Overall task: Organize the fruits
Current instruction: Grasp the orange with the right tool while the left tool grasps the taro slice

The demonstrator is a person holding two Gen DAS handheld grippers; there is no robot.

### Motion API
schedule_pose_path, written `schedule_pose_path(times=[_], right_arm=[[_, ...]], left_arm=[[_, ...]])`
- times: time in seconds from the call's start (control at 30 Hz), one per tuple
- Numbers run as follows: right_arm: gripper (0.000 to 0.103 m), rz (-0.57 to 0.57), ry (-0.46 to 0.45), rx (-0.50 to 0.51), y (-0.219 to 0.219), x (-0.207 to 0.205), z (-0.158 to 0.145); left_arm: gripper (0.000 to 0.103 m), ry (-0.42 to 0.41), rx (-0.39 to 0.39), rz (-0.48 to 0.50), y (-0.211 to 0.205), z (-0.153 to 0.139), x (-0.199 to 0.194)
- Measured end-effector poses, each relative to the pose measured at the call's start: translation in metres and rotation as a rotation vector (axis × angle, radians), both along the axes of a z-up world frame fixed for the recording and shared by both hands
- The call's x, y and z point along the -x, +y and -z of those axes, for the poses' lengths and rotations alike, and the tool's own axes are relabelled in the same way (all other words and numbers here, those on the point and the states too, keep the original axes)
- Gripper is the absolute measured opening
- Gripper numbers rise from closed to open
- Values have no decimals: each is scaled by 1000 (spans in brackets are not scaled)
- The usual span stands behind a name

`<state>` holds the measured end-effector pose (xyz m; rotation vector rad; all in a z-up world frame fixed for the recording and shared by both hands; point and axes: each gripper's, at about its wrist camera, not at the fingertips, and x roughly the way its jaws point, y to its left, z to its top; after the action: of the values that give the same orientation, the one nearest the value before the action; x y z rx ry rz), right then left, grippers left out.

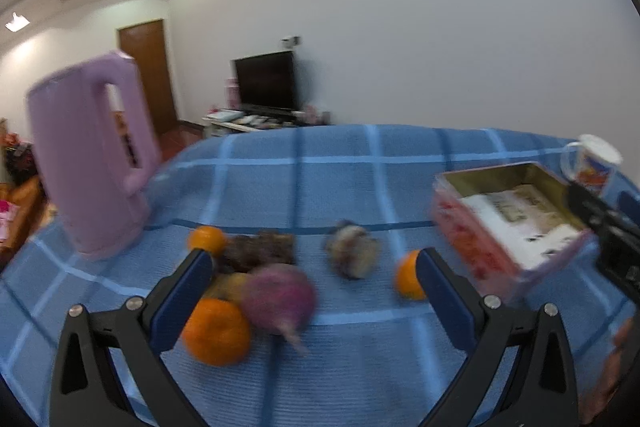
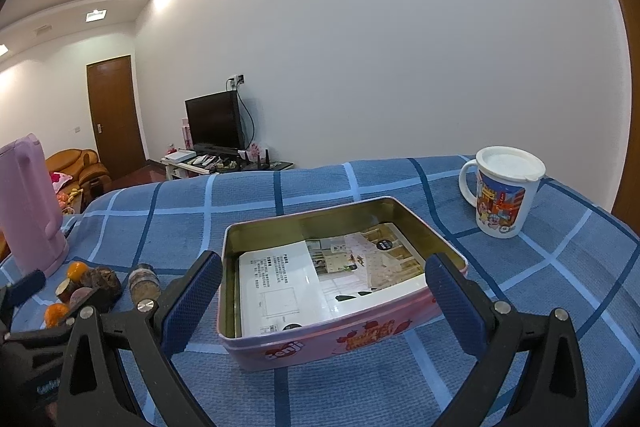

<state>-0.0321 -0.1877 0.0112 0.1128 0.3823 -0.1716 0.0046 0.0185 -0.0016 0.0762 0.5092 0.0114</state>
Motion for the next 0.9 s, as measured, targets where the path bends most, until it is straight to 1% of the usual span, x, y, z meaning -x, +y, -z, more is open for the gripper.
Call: schedule_pose_path(times=[0.07,0.17,0.27,0.37,0.4,0.43,0.5,0.57,0.67,0.7,0.8,0.9], right_arm=[[102,-18,-3,1,2,0,0],[102,-73,-8,-5,7,0,0],[101,-154,3,-2,17,-3,1],[93,-259,46,-10,32,-12,4],[88,-299,74,-10,39,-18,6],[84,-328,98,-5,45,-24,8],[82,-386,151,13,61,-37,13],[81,-423,193,34,75,-47,19],[71,-481,279,45,96,-65,28],[67,-489,296,45,99,-70,31],[65,-485,361,64,108,-83,39],[64,-494,376,92,113,-87,41]], left_arm=[[103,-10,7,-55,15,-5,-2],[103,-42,66,-147,45,-13,-1],[103,-46,91,-194,64,-16,-3],[103,-30,82,-239,75,-13,-7],[103,-25,89,-244,77,-12,-8],[103,-20,98,-245,78,-12,-9],[103,-19,105,-246,82,-12,-9],[103,-28,90,-252,83,-11,-9],[103,-21,72,-253,81,-9,-12],[103,-16,68,-246,80,-8,-13],[103,-10,55,-227,73,-8,-13],[103,-5,51,-207,68,-9,-12]])
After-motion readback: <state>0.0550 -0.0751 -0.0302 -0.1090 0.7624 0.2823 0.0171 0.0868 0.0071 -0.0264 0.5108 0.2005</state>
